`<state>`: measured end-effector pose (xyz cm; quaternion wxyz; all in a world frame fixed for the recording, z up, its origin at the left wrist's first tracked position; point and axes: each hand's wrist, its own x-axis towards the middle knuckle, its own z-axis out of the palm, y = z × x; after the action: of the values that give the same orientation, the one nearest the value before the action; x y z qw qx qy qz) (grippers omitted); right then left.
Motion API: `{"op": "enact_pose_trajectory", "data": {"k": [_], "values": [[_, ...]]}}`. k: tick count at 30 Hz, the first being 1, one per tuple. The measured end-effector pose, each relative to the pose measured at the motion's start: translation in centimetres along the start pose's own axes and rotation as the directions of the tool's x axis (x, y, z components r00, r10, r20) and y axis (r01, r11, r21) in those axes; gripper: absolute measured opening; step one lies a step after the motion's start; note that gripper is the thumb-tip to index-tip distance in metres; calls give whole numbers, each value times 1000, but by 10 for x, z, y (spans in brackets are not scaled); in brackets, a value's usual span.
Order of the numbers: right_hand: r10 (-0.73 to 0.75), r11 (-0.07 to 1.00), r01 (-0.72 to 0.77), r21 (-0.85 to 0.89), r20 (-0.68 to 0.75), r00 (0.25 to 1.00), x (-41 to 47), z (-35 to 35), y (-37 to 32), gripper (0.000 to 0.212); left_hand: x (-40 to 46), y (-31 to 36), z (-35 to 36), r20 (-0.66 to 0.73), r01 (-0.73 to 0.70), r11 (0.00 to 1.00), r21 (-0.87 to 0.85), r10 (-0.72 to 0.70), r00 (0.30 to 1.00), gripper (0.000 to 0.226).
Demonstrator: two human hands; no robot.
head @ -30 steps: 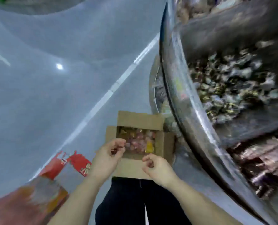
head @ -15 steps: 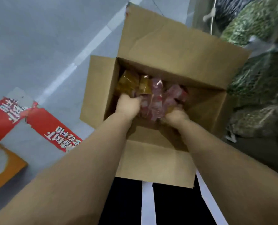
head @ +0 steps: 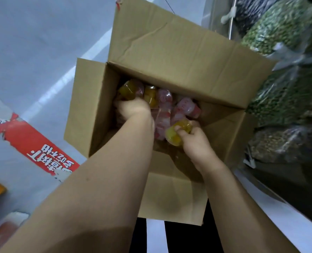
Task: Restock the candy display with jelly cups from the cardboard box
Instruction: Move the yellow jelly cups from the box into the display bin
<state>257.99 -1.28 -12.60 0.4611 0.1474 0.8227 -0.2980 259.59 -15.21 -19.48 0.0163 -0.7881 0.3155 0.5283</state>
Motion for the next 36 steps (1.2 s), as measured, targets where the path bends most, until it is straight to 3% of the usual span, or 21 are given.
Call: {"op": "enact_pose_trajectory", "data": {"k": [1, 3, 5, 9, 12, 17, 20, 23, 26, 29, 32, 36], "values": [[18, 992, -21, 124, 27, 999, -5, 2, -5, 1, -4, -3, -3, -34, -51, 995, -90, 48, 998, 45], [13, 952, -29, 304, 54, 998, -14, 2, -17, 7, -24, -7, -15, -1, -136, 971, -196, 138, 990, 41], [0, 910, -34, 414, 81, 997, -29, -5, -28, 8, -52, -10, -35, 167, -166, 958, -234, 208, 964, 36], [-24, 789, -95, 608, 184, 983, -94, -33, -61, 18, -127, 8, -112, 412, -330, 921, -208, 389, 824, 42], [-102, 720, -71, 691, 207, 973, -169, -61, -101, 28, -202, 49, -171, 541, -475, 857, -199, 500, 676, 48], [-213, 635, 24, 772, 145, 966, -316, -112, -179, 42, -332, 153, -247, 623, -716, 663, -220, 660, 420, 49], [-344, 525, -21, 851, 234, 909, -394, -153, -224, 40, -410, 214, -276, 654, -793, 523, -312, 723, 220, 45], [-516, 439, 92, 894, 167, 840, -456, -204, -258, 35, -485, 252, -289, 650, -813, 404, -419, 759, 42, 43], [-627, 470, 404, 785, -26, 778, -507, -256, -272, 38, -550, 266, -289, 660, -802, 318, -505, 742, -122, 40], [-657, 508, 692, 513, -290, 696, -549, -307, -264, 42, -609, 264, -275, 671, -786, 253, -564, 695, -257, 44], [-610, 519, 802, 295, -530, 589, -577, -354, -240, 37, -661, 255, -253, 710, -782, 203, -590, 591, -382, 46], [-551, 556, 826, 91, -704, 448, -599, -417, -199, 43, -718, 237, -217, 724, -796, 105, -596, 499, -476, 45]]}}
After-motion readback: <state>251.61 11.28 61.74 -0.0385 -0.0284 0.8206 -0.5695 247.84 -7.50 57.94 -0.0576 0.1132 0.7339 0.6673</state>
